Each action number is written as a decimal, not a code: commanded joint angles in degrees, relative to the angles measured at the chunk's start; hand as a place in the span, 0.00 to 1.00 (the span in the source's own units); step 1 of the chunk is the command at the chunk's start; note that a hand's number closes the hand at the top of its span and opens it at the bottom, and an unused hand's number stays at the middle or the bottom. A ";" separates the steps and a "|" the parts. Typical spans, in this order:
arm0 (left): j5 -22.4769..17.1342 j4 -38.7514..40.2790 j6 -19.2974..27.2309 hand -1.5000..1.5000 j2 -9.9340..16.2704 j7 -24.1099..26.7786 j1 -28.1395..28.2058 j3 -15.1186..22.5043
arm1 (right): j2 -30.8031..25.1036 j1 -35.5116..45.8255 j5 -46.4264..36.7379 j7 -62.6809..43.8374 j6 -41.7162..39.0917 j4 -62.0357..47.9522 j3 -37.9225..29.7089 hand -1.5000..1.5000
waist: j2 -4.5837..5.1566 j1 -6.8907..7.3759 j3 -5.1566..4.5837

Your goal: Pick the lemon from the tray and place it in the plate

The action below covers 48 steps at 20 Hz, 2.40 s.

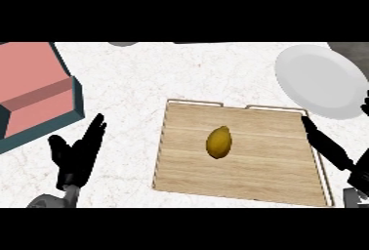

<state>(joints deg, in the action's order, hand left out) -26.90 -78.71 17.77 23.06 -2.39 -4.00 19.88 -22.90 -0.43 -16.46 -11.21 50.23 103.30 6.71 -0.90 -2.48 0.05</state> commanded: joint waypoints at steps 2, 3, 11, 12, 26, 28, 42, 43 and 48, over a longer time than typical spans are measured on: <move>0.62 -2.02 0.05 0.50 -1.95 -2.70 2.92 2.58 | -1.92 -7.23 -12.77 -12.22 -1.10 11.00 4.06 0.00 | 0.62 1.70 -0.21; 1.25 -0.64 0.91 0.50 -1.61 -1.97 3.26 2.30 | -2.92 -10.57 -14.87 -15.44 -3.12 14.64 5.55 0.00 | 0.44 0.86 -0.36; 2.31 0.06 1.07 0.50 -3.03 -2.75 1.71 3.27 | -12.50 -6.44 -17.95 -40.14 -28.04 21.45 9.84 0.00 | 0.94 2.54 -0.50; 0.53 0.36 -1.54 0.50 -2.16 -2.89 1.48 2.09 | -11.90 -7.37 -19.11 -42.57 -29.79 24.21 12.71 0.00 | 0.87 2.30 -0.49; 2.57 0.89 -2.54 0.50 -2.67 -3.94 0.10 1.03 | 5.48 16.96 -30.81 -66.15 -47.31 8.87 21.26 0.00 | 1.10 3.50 -0.18; 3.20 0.22 -0.29 0.50 -4.34 -5.61 -1.08 1.50 | 8.81 17.52 -31.98 -70.21 -50.69 10.74 23.55 0.00 | 0.90 2.94 -0.21; 3.05 -3.67 -3.79 0.50 -2.56 -5.84 3.52 -1.46 | 22.69 17.71 -41.59 -65.86 -50.30 -3.03 23.05 0.00 | 0.80 2.84 -0.09; 5.27 -2.40 -0.50 0.50 -4.71 -7.42 0.58 -0.39 | 20.03 17.31 -39.01 -62.87 -53.37 -2.02 18.34 0.00 | 0.86 2.27 -0.07; 5.46 -2.33 -2.37 0.50 -4.86 -5.59 2.06 -0.81 | 22.82 16.98 -42.79 -64.86 -52.15 -6.32 20.04 0.00 | 0.87 2.50 -0.07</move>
<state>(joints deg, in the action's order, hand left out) -22.11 -82.18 14.91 19.62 -6.63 -2.31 18.21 -1.38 16.65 -57.15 -67.06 -0.19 98.88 26.17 -0.30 0.19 0.26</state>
